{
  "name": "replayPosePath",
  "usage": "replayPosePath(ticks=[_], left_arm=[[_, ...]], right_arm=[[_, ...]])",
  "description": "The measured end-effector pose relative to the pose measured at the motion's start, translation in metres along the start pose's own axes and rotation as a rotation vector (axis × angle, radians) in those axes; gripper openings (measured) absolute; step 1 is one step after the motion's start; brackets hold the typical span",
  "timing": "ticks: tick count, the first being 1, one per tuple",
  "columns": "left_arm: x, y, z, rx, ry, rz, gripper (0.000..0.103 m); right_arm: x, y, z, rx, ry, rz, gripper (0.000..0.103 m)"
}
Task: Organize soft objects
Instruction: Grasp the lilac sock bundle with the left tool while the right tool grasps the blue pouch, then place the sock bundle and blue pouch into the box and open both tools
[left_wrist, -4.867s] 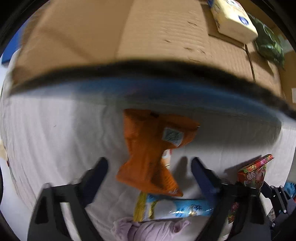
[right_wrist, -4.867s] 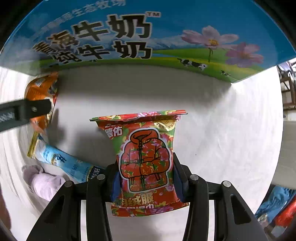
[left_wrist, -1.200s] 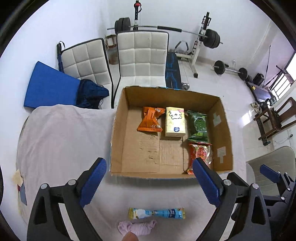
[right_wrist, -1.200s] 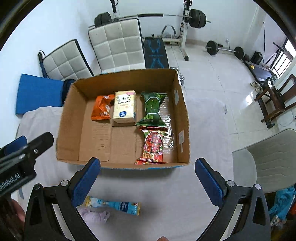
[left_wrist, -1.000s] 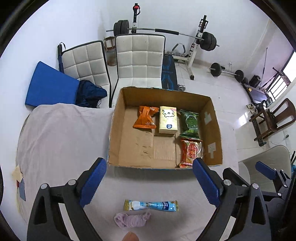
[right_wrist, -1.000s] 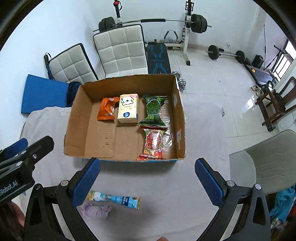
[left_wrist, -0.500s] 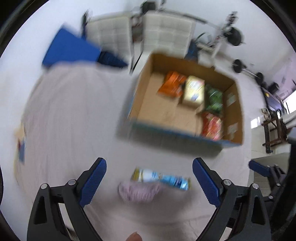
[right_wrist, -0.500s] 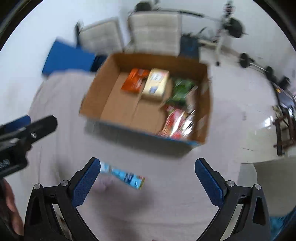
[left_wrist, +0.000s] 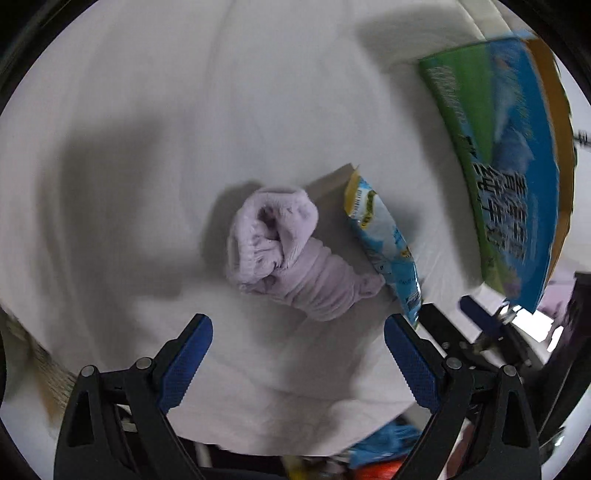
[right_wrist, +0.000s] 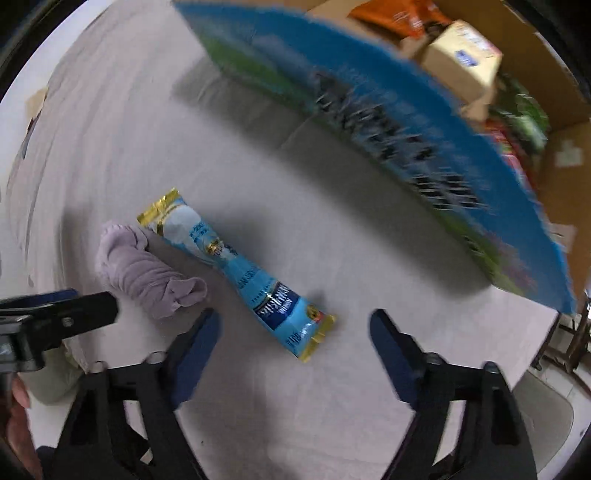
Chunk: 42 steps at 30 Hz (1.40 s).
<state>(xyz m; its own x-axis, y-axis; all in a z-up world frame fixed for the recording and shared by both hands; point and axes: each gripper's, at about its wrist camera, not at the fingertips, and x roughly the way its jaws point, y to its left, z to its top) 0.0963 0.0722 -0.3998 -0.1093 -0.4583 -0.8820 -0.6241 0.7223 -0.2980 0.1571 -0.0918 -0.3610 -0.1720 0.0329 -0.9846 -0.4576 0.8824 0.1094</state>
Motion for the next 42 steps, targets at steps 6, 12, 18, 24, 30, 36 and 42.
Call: replayPosePath(ticks=[6,12,18,24,30,36,42], left_arm=[[0.013,0.001,0.008,-0.064,0.004,-0.058,0.095],[0.032,0.010,0.017,-0.143,0.033,-0.092,0.077],[0.040,0.014,0.014,-0.146,0.018,-0.078,0.053],[0.043,0.004,0.013,-0.154,0.012,-0.092,0.045],[0.036,0.003,0.015,-0.149,0.005,-0.078,0.041],[0.022,-0.022,0.005,-0.034,-0.045,-0.007,0.041],[0.012,-0.066,-0.012,0.140,-0.117,0.098,0.041]], right_arm=[[0.016,0.007,0.008,-0.041,0.033,0.019,0.076],[0.031,0.020,0.013,-0.102,0.068,0.029,0.075],[0.051,0.035,0.021,-0.136,0.110,0.008,0.059],[0.050,0.054,0.026,-0.153,0.089,-0.042,0.050],[0.046,0.068,0.026,-0.109,0.071,-0.069,0.031],[0.040,0.067,0.009,-0.012,0.049,-0.069,0.014],[0.013,0.052,-0.008,0.116,-0.010,0.003,0.014]])
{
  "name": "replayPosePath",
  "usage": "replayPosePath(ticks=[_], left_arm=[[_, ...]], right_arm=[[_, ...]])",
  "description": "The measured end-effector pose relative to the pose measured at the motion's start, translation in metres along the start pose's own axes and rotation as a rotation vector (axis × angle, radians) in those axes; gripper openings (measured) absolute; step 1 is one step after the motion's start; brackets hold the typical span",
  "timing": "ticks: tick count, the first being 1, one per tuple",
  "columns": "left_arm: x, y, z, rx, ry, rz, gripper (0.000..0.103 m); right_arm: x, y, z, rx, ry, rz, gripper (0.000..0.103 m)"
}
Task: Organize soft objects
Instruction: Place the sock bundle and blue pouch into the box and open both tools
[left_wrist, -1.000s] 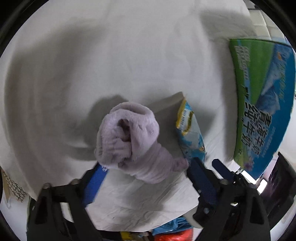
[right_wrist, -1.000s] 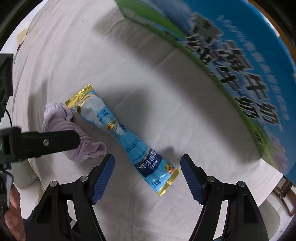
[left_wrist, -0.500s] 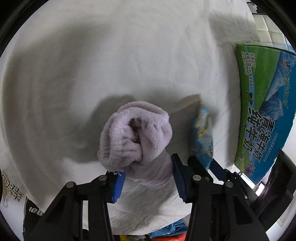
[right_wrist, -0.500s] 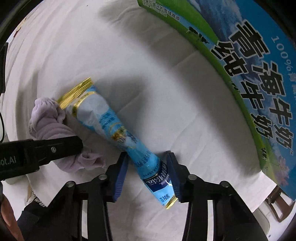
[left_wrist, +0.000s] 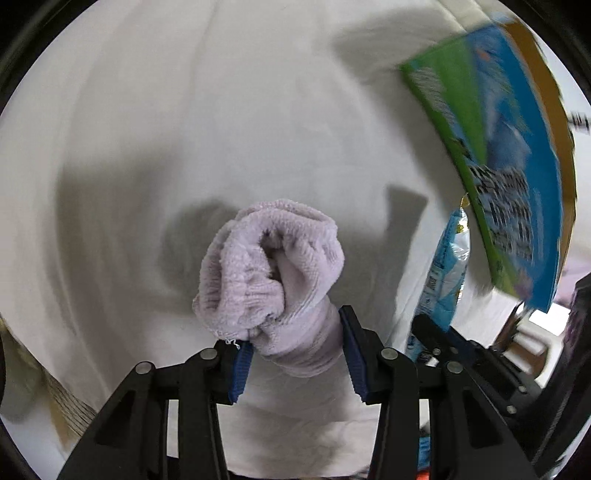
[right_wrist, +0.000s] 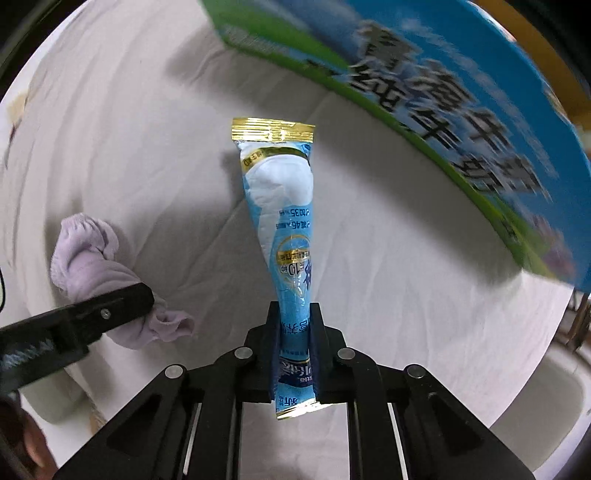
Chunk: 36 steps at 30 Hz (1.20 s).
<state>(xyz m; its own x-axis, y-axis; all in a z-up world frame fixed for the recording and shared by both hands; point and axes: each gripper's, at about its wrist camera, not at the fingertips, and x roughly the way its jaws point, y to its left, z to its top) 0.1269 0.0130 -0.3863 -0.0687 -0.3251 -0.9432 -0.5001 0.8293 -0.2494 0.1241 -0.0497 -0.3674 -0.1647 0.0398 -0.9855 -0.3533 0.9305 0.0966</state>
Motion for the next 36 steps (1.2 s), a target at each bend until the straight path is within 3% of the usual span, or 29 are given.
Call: replayPosePath(ticks=[8,15,19,24,29,36], left_arm=[[-0.044,-0.061,-0.015,0.301,-0.152,0.107,0.041],[-0.111,-0.097,-0.017,0.490,-0.282,0.083,0.041],[-0.148,-0.117,-0.006,0.570,-0.347,0.072,0.041],[-0.173,-0.139,0.009,0.642,-0.416,0.080,0.041],[-0.178,-0.167,0.030,0.691,-0.453,0.116,0.041],[-0.169,-0.188,0.062,0.716,-0.447,0.149,0.041]], right_arm=[[-0.051,-0.027,-0.036,0.138,-0.092,0.137,0.014],[-0.111,-0.052,-0.051,0.233,-0.202,0.206,0.014],[-0.146,-0.088,-0.050,0.278,-0.270,0.231,0.014],[-0.180,-0.115,-0.037,0.318,-0.335,0.235,0.014],[-0.190,-0.143,-0.003,0.370,-0.389,0.238,0.014],[-0.191,-0.170,0.035,0.442,-0.407,0.227,0.014]])
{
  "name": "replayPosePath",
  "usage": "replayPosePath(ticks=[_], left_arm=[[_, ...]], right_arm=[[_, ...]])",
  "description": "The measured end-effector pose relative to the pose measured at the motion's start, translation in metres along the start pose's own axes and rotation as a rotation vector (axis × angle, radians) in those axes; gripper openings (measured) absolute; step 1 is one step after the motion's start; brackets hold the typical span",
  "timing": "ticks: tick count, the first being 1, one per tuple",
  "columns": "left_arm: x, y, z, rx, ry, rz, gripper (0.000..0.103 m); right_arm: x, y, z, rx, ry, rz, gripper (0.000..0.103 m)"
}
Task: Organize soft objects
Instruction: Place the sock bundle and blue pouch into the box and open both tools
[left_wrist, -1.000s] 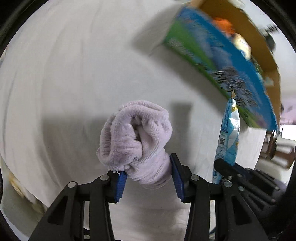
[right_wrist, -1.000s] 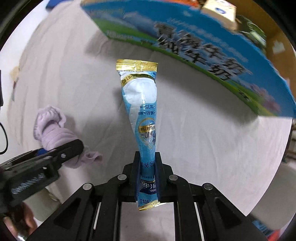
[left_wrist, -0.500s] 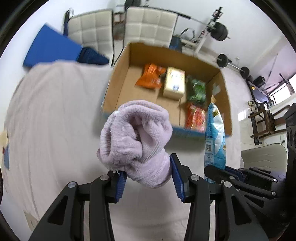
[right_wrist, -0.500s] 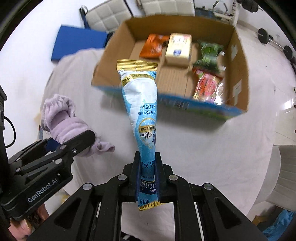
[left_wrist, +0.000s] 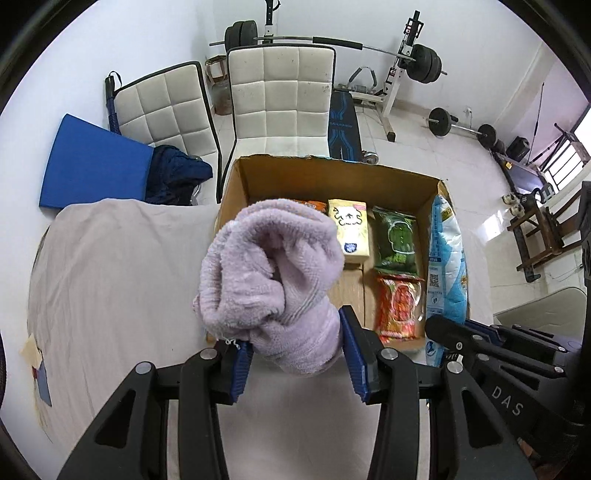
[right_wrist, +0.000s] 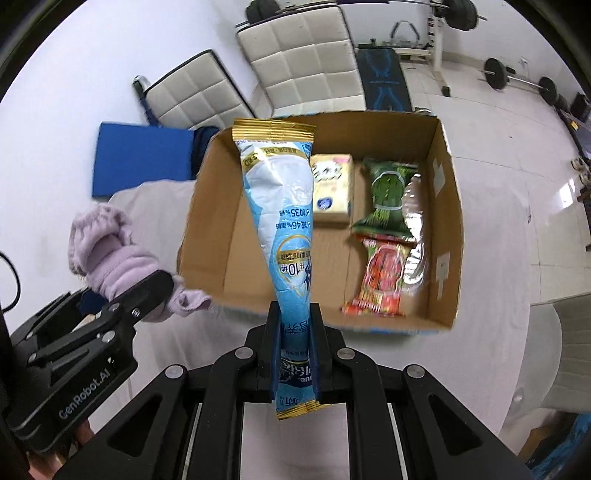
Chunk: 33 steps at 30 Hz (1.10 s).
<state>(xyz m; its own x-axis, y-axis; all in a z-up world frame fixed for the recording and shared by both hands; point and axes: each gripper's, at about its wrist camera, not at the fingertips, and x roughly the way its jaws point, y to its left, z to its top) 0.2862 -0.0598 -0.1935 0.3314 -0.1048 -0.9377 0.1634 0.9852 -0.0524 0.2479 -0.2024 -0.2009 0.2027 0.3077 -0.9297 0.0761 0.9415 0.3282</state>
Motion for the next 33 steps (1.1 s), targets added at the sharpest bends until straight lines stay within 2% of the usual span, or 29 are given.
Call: replayPosePath(ticks=[8,19,24,29,33], left_arm=[[0.050,0.008,0.024,-0.006,0.080,0.000,0.041],[0.146,0.029,0.029,-0.093,0.330,-0.076,0.041],[0.176,0.026,0.027,-0.095,0.418,-0.099,0.041],[0.195,0.024,0.028,-0.083,0.462,-0.089,0.044],[0.197,0.021,0.029,-0.064,0.473,-0.042,0.045]], right_arm=[[0.043,-0.015,0.038,0.089,0.018,-0.025,0.014],[0.111,-0.036,0.063,0.220,0.065,-0.032,0.014],[0.138,-0.040,0.066,0.260,0.082,-0.033,0.014],[0.163,-0.050,0.065,0.308,0.092,-0.049,0.014],[0.174,-0.055,0.063,0.333,0.116,-0.040,0.016]])
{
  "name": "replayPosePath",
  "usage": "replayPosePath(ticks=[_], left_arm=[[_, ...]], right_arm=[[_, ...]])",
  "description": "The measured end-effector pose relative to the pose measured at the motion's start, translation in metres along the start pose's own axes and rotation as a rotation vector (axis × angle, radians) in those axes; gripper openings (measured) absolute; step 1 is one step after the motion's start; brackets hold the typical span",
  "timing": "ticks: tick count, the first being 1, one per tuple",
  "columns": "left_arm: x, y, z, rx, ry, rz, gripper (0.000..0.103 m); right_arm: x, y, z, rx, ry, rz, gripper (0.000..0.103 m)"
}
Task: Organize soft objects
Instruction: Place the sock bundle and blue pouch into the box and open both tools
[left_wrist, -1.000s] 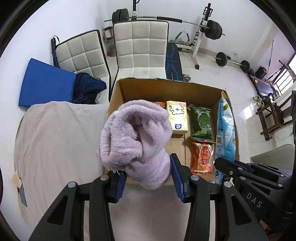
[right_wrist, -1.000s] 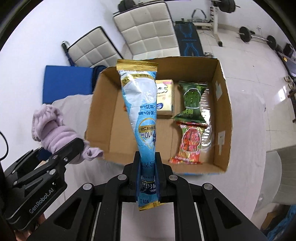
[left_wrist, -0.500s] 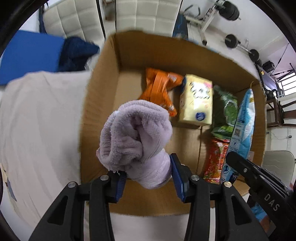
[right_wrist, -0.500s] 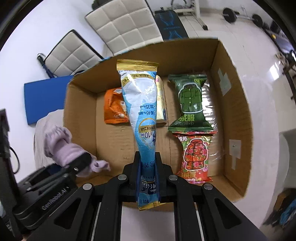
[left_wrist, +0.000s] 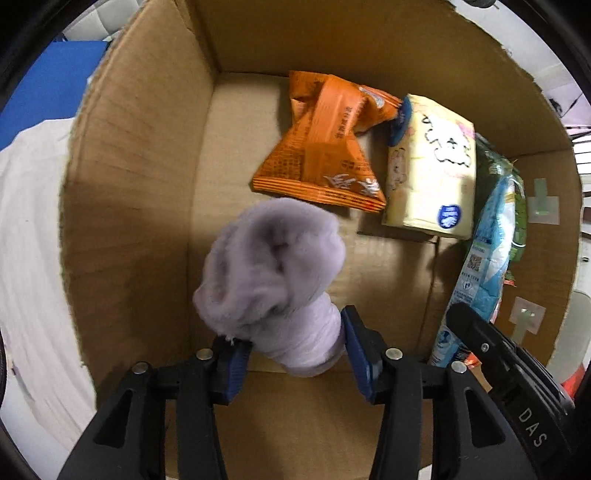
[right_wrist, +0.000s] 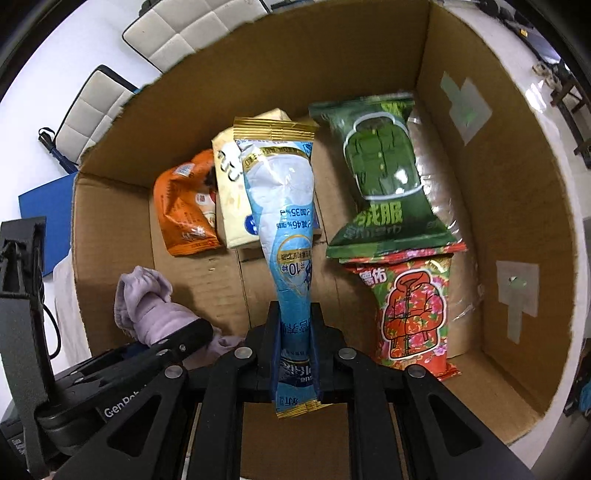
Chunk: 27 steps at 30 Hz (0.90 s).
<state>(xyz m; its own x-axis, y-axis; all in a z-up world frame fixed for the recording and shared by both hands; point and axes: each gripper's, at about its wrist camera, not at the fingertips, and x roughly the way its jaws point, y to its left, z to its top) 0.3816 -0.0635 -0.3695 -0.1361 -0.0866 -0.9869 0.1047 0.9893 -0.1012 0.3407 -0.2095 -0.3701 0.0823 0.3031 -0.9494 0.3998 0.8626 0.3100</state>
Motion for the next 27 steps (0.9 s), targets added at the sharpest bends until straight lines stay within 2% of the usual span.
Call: replayPosePath(ticks=[2,3,5,7,20,21,22,24,25,27], left_arm=[[-0.002,0.000,-0.001,0.003,-0.004,-0.001,0.045],[-0.004,0.000,-0.001,0.003,-0.008,0.007,0.047],[-0.009,0.000,-0.002,0.002,-0.020,0.003,0.051],[-0.016,-0.001,-0.003,0.001,-0.030,0.005,0.051],[-0.072,-0.008,-0.032,0.033,-0.170,0.038,0.052],[-0.075,-0.010,-0.035,0.035,-0.179,0.044,0.056],[-0.078,-0.011,-0.038,0.040,-0.195,0.053,0.069],[-0.089,-0.015,-0.044,0.048,-0.229,0.073,0.086],[-0.094,-0.012,-0.045,0.051,-0.241,0.082,0.091],[-0.101,-0.014,-0.050,0.053,-0.262,0.100,0.095]], right_arm=[[0.005,-0.004,0.000,-0.003,0.017,-0.009,0.018],[0.006,-0.006,0.000,-0.001,0.023,-0.009,0.023],[0.005,-0.009,-0.002,-0.009,0.021,-0.014,0.047],[0.003,-0.009,-0.002,-0.018,0.016,-0.014,0.053],[-0.035,-0.007,-0.018,-0.157,-0.035,-0.132,0.053],[-0.038,-0.008,-0.019,-0.170,-0.046,-0.155,0.053],[-0.041,-0.008,-0.020,-0.180,-0.054,-0.167,0.053],[-0.046,-0.009,-0.023,-0.196,-0.064,-0.193,0.057],[-0.049,-0.010,-0.023,-0.205,-0.070,-0.201,0.065],[-0.054,-0.009,-0.026,-0.226,-0.084,-0.222,0.079]])
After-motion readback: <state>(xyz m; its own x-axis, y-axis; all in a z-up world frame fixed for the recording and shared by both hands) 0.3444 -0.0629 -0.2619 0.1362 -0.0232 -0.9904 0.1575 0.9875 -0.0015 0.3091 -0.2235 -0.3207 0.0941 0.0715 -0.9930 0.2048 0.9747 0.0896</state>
